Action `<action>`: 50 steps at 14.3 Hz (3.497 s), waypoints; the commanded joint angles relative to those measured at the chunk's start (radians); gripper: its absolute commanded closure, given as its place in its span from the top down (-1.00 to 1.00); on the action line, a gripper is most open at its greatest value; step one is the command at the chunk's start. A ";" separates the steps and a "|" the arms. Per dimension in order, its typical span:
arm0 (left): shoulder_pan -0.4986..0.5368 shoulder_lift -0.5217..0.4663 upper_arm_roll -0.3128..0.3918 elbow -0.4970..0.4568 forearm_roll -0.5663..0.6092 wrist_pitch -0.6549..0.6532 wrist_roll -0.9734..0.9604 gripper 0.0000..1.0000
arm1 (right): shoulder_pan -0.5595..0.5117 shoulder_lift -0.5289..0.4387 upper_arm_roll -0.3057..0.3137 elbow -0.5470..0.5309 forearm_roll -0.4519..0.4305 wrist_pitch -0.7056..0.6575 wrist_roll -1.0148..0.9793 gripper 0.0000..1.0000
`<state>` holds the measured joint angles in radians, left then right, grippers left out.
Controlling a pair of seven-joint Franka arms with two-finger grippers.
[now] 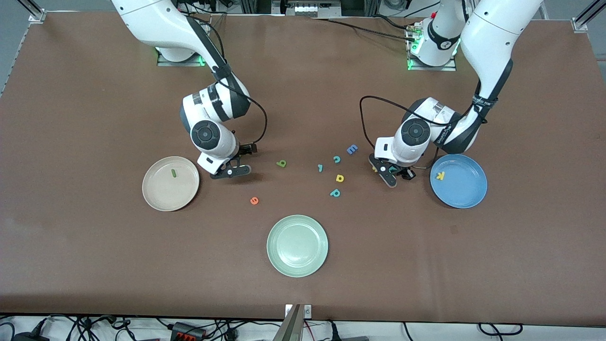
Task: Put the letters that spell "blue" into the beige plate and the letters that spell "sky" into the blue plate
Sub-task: 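Grasp the teal y with the left gripper while the right gripper grasps the yellow u, then drop the y into the blue plate while the right gripper drops the u onto beige, then grasp the yellow s with the left gripper while the right gripper grasps the orange e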
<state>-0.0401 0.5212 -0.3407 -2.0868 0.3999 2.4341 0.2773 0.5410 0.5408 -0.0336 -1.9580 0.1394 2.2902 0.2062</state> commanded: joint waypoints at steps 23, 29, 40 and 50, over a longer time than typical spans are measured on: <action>0.017 -0.096 -0.006 0.077 0.031 -0.245 0.108 -0.98 | 0.004 -0.011 -0.017 -0.022 -0.003 0.025 -0.100 -0.71; 0.144 -0.083 0.003 0.160 0.030 -0.409 0.089 -0.97 | -0.016 -0.090 -0.162 0.016 -0.003 -0.009 -0.102 -0.71; 0.286 -0.053 -0.036 0.133 0.027 -0.365 -0.041 1.00 | -0.067 -0.025 -0.289 0.007 0.017 -0.052 -0.176 -0.68; 0.259 0.040 -0.270 0.146 0.011 -0.290 -0.953 1.00 | -0.056 -0.036 -0.281 0.120 0.060 -0.028 -0.145 1.00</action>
<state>0.1990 0.5247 -0.5955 -1.9449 0.4022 2.0939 -0.5511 0.4819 0.5152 -0.3170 -1.9004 0.1665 2.2764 0.0462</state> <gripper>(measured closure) 0.000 0.198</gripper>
